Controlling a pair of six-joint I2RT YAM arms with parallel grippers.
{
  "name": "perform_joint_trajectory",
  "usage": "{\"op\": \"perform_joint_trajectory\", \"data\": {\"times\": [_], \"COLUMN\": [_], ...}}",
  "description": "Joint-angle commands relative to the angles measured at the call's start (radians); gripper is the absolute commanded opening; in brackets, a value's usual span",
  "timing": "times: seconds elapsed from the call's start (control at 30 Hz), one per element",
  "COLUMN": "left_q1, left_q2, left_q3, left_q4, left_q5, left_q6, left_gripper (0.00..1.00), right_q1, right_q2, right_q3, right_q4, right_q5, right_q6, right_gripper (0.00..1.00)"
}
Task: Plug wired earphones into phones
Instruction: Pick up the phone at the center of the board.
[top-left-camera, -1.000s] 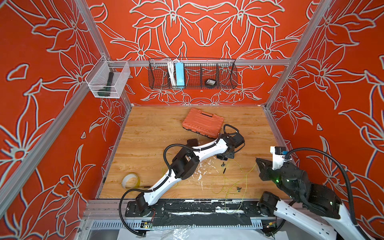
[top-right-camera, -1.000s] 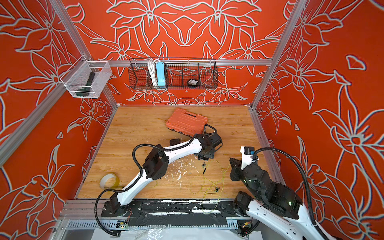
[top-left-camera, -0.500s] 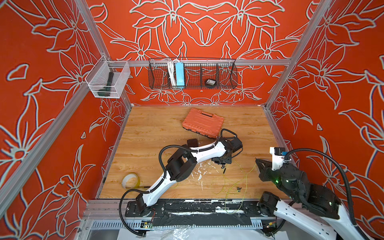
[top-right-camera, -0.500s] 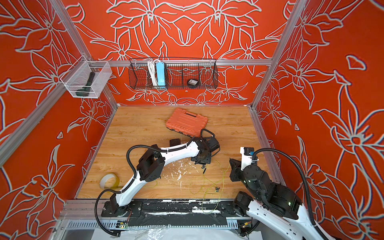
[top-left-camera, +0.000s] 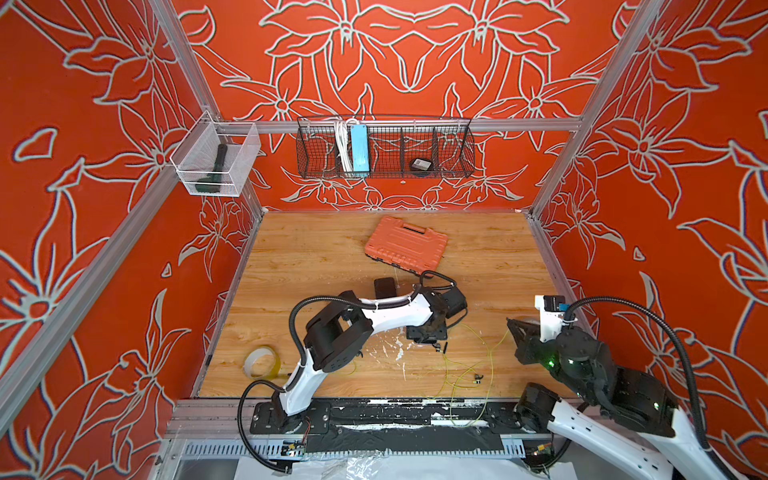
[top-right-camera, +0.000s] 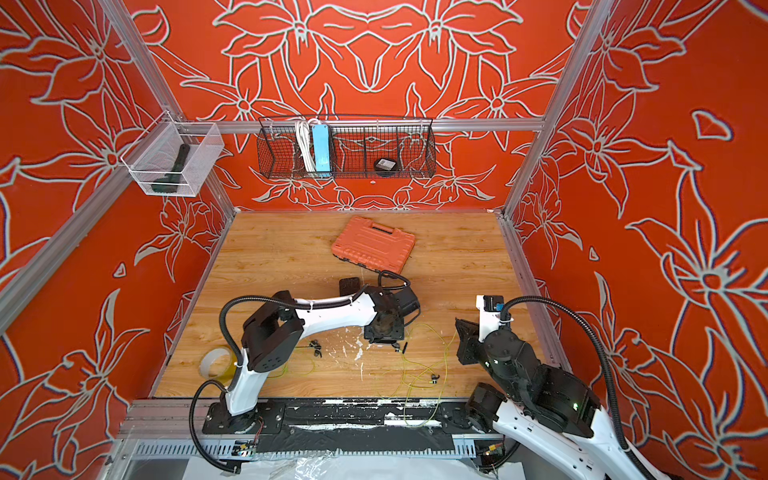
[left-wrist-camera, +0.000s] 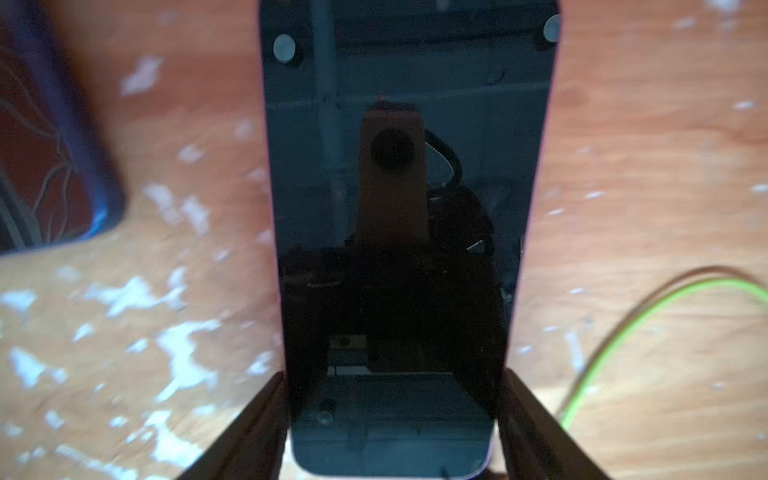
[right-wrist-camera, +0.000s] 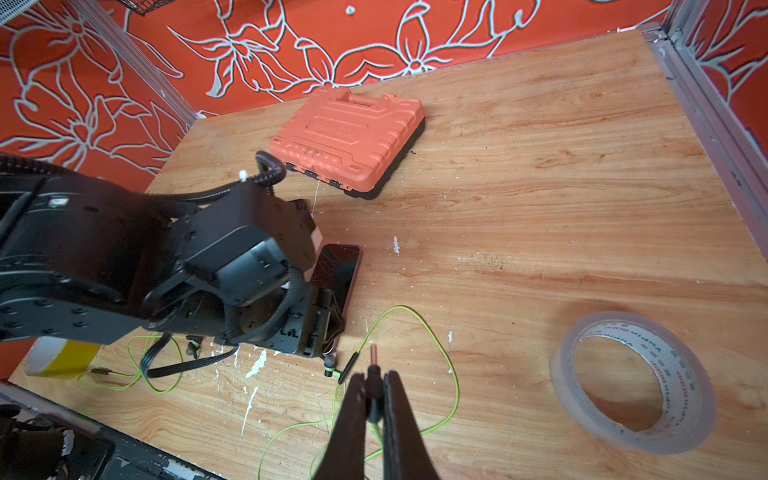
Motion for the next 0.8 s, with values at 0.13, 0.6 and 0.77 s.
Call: {"op": "perform_joint_trajectory", "data": {"times": [0.13,0.6,0.77], "left_q1": [0.066,0.146,0.170], "left_q2": [0.042,0.050,0.045], "left_q3": [-0.072,-0.082,-0.079], "left_q4": [0.080,0.179,0.221], "left_q5": [0.094,0.199,0.230], "left_q6": [-0.114,-0.217,-0.233], "left_gripper": [0.67,0.67,0.68], "right_q1": [0.007,0.006,0.006], "right_q2": [0.024,0.052,0.036], "right_q3": [-0.055,-0.295,-0.394], "right_q4": [0.085,0.413,0.517], "right_q5": [-0.090,-0.290,-0.319], "right_q6": [-0.013,0.089,0.111], "right_gripper": [0.06,0.06,0.06]}}
